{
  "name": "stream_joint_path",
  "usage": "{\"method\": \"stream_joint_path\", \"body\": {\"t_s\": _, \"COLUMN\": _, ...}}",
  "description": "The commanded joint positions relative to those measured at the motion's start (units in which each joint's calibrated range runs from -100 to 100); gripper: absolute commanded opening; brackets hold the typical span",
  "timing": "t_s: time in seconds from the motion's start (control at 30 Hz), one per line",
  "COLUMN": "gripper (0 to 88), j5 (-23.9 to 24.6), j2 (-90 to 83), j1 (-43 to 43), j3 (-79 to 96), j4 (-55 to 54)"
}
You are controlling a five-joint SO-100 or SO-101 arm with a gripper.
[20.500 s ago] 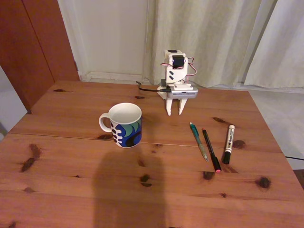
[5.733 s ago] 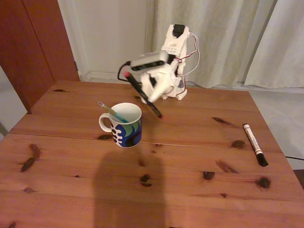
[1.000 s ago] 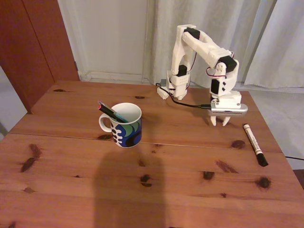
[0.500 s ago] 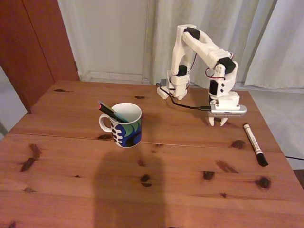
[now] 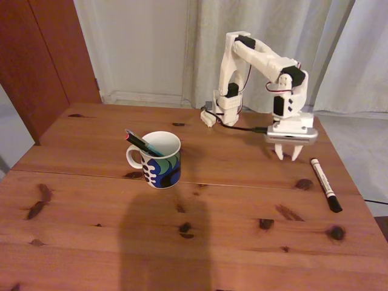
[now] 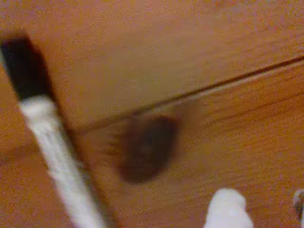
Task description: Clean up the desk and place the pens and markers into the cup
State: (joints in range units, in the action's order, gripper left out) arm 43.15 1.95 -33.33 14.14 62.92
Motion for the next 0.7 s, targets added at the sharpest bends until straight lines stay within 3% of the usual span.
{"method": "stream_joint_path", "body": {"t_s": 0.0, "gripper": 10.6, "j5": 11.28, "j2": 1.82, "j1": -2.9, "j3": -7.47, "j4": -0.94}}
{"method": "stream_joint_path", "body": {"t_s": 0.07, "gripper": 10.6, "j5": 13.0, "j2": 4.05, "j1": -4.26, "j3": -8.64, "j4": -0.68}}
{"method": "stream_joint_path", "body": {"t_s": 0.5, "gripper": 10.9, "j5": 13.11, "j2": 10.26, "j1": -11.34, "j3": -8.37, "j4": 0.61}}
{"method": "stream_joint_path", "body": {"t_s": 0.67, "gripper": 11.2, "j5": 10.7, "j2": 10.92, "j1": -15.6, "j3": -8.82, "j4": 5.17}}
